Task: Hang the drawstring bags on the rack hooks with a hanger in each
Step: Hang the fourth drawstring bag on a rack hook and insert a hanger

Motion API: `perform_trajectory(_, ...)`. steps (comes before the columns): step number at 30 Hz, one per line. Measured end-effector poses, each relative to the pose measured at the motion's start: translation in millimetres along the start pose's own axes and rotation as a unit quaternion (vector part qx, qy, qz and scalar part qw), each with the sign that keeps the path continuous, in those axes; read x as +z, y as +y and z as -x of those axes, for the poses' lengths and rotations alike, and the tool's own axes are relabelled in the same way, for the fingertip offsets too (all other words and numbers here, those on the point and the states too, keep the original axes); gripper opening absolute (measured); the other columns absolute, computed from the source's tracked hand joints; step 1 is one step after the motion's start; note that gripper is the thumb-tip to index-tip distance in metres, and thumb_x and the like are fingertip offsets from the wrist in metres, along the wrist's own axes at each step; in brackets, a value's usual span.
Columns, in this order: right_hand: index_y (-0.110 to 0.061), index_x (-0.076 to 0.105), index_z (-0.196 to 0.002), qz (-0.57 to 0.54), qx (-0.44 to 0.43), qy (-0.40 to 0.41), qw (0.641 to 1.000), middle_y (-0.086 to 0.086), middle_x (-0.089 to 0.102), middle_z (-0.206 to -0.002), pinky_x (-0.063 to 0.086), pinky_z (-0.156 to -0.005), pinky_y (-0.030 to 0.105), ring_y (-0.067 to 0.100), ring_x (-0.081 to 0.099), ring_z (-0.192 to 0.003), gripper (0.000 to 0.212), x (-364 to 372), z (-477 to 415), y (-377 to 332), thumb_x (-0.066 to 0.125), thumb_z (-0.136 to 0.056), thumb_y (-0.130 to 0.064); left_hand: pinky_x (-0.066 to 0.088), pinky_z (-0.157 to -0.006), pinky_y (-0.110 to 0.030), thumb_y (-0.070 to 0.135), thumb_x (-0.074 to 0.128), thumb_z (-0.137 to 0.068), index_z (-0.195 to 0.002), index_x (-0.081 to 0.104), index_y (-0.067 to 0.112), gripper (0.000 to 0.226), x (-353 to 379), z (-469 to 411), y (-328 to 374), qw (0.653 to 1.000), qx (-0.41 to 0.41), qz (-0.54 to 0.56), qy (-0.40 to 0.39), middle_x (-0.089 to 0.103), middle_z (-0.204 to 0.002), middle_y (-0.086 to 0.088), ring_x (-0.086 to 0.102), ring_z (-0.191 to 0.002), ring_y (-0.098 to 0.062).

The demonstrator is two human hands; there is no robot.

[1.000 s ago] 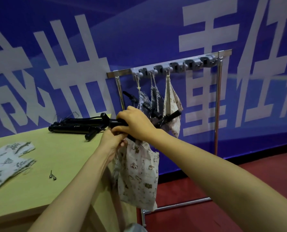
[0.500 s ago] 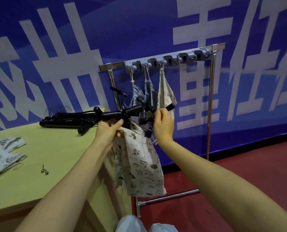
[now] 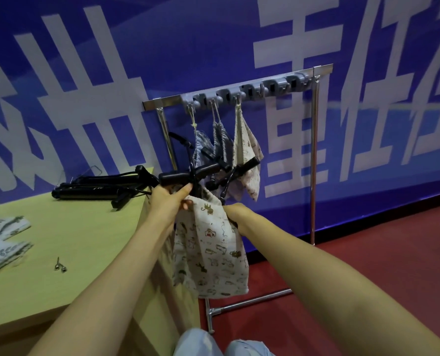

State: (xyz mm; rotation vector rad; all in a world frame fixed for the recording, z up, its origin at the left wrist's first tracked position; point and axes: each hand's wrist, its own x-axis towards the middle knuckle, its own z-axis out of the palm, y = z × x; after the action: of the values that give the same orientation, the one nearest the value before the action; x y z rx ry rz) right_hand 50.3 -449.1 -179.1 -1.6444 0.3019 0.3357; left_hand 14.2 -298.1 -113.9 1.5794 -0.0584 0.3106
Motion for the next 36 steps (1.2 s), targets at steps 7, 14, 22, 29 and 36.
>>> perform_trajectory(7,-0.009,0.07,-0.081,-0.2,-0.079,-0.02,0.976,0.013,0.069,-0.083,0.054,-0.08,0.04,0.026,0.064,-0.077,0.009,-7.7,-2.5,5.1,0.067,-0.083,-0.018,0.039,-0.034,-0.015,-0.002,0.063,-0.085,-0.092,0.059,0.004,0.01,-6.1,2.1,-10.1,0.999,-0.017,-0.006,0.029,0.058,-0.072,-0.008,0.048,-0.033,-0.004)
perform_trajectory(14,-0.006,0.068,-0.091,-0.321,-0.197,-0.041,0.925,0.004,0.066,-0.075,0.053,-0.057,0.017,0.006,0.063,-0.058,0.013,-30.1,17.2,8.4,0.055,-0.091,-0.001,0.038,-0.033,-0.015,-0.002,0.062,-0.085,-0.09,0.06,0.001,0.006,-6.3,14.0,-9.1,0.999,-0.024,-0.007,0.029,0.056,-0.066,-0.009,0.049,-0.032,-0.004)
perform_trajectory(22,0.001,0.07,-0.106,-0.227,-0.264,0.074,0.934,-0.002,0.066,-0.086,0.048,-0.074,0.015,0.004,0.057,-0.077,0.02,-59.4,35.0,-15.1,0.058,-0.091,-0.007,0.037,-0.031,-0.014,-0.002,0.061,-0.086,-0.073,0.058,0.009,0.018,33.0,32.2,8.4,1.0,-0.017,0.002,-0.005,0.054,-0.057,-0.007,0.047,-0.028,-0.004)
perform_trajectory(29,-0.008,0.065,-0.087,-0.236,-0.287,0.166,0.913,0.004,0.06,-0.071,0.051,-0.069,0.037,0.017,0.052,-0.062,0.005,-117.3,24.4,-68.8,0.062,-0.089,-0.012,0.04,-0.034,-0.017,0.005,0.066,-0.084,-0.084,0.063,0.004,0.003,102.6,20.9,23.8,0.999,-0.019,0.021,-0.015,0.058,-0.056,-0.007,0.05,-0.034,-0.009)
perform_trajectory(36,-0.015,0.056,-0.075,-0.145,-0.317,0.212,0.913,-0.001,0.062,-0.067,0.043,-0.053,0.026,0.012,0.048,-0.054,0.016,-177.7,-13.2,-126.8,0.067,-0.087,-0.014,0.038,-0.034,-0.016,0.006,0.068,-0.082,-0.078,0.062,0.004,0.007,175.9,-32.4,35.5,0.993,-0.058,0.098,0.026,0.056,-0.059,-0.008,0.047,-0.041,-0.015)
